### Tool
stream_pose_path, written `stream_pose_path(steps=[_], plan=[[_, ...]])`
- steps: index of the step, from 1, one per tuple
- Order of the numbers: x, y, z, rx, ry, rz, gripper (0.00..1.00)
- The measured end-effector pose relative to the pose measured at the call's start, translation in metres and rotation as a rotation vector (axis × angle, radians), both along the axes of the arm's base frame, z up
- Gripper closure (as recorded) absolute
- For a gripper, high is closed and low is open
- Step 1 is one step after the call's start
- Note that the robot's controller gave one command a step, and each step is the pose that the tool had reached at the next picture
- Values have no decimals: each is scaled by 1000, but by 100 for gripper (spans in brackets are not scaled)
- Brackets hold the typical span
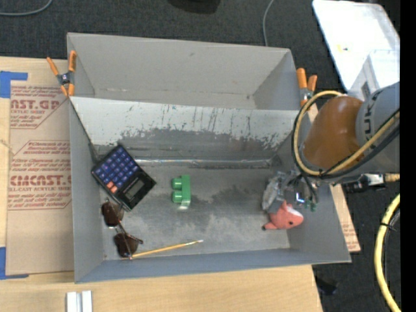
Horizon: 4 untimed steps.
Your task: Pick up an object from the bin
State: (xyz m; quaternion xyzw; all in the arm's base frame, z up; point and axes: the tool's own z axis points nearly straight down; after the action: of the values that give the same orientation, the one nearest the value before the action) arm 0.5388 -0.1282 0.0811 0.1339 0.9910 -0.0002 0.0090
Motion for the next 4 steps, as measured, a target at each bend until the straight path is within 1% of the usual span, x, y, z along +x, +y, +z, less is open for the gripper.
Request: stream_pose_path(steps=[1,2,3,4], plan=[[5,-25,-1,2,-2,-38,0],[5,-21,-1,7,-2,-35,100],[5,-21,-1,6,-1,-35,100],[5,-23,2,-8,-3,636,0]])
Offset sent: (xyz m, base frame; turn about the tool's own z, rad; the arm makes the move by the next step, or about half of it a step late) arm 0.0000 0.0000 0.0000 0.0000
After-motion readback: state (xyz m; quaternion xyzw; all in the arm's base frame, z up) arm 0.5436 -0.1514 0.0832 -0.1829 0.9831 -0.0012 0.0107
